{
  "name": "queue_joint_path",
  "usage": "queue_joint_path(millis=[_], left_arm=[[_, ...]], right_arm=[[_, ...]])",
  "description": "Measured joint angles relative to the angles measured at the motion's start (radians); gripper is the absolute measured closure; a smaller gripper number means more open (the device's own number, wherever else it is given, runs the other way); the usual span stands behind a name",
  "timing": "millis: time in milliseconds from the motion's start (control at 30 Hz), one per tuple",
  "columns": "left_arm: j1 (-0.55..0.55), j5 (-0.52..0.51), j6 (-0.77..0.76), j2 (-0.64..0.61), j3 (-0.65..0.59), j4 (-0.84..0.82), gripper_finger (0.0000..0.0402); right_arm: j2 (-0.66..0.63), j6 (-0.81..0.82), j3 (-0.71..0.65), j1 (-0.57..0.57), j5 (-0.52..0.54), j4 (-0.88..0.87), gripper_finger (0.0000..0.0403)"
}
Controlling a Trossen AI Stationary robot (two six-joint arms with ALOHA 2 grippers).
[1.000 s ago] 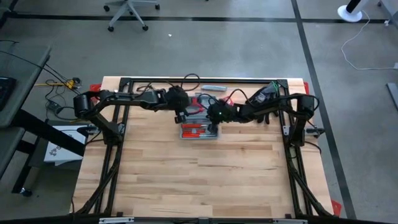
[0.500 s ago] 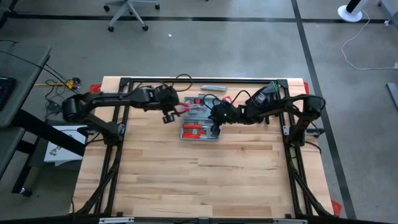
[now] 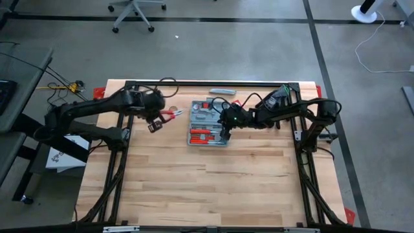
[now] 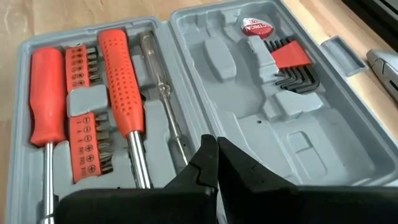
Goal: Prefit tool cases
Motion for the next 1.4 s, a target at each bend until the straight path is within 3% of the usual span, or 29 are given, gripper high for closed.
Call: queue_joint_path(millis=[133, 433, 600, 800, 967, 1400], left_arm=[[-0.004, 0.011, -0.055, 0.0, -0.036, -0.011, 0.0374], [-0.004, 0.069, -0.156, 0.001, -0.251, 0.061, 0.0376], [-0.012, 0.051, -0.182, 0.001, -0.243, 0.067, 0.0378], [-0.007, 0.021, -0.197, 0.001, -0.243, 0.059, 0.0321], [-0.007, 0.001, -0.208, 0.001, -0.243, 0.054, 0.0292], [-0.007, -0.032, -0.231, 0.001, -0.243, 0.054, 0.0285]], right_arm=[[0.0, 0.0, 0.0, 0.0, 0.0, -0.007, 0.0403], [0.0, -0.019, 0.001, 0.008, 0.0, -0.033, 0.0403], [0.0, -0.008, 0.002, 0.013, 0.0, -0.033, 0.0403], [-0.032, 0.001, 0.002, 0.04, 0.001, -0.036, 0.0403], [-0.103, -0.001, 0.002, 0.073, 0.039, -0.061, 0.0403], [-0.382, 0.009, 0.002, 0.138, 0.091, -0.288, 0.0403]])
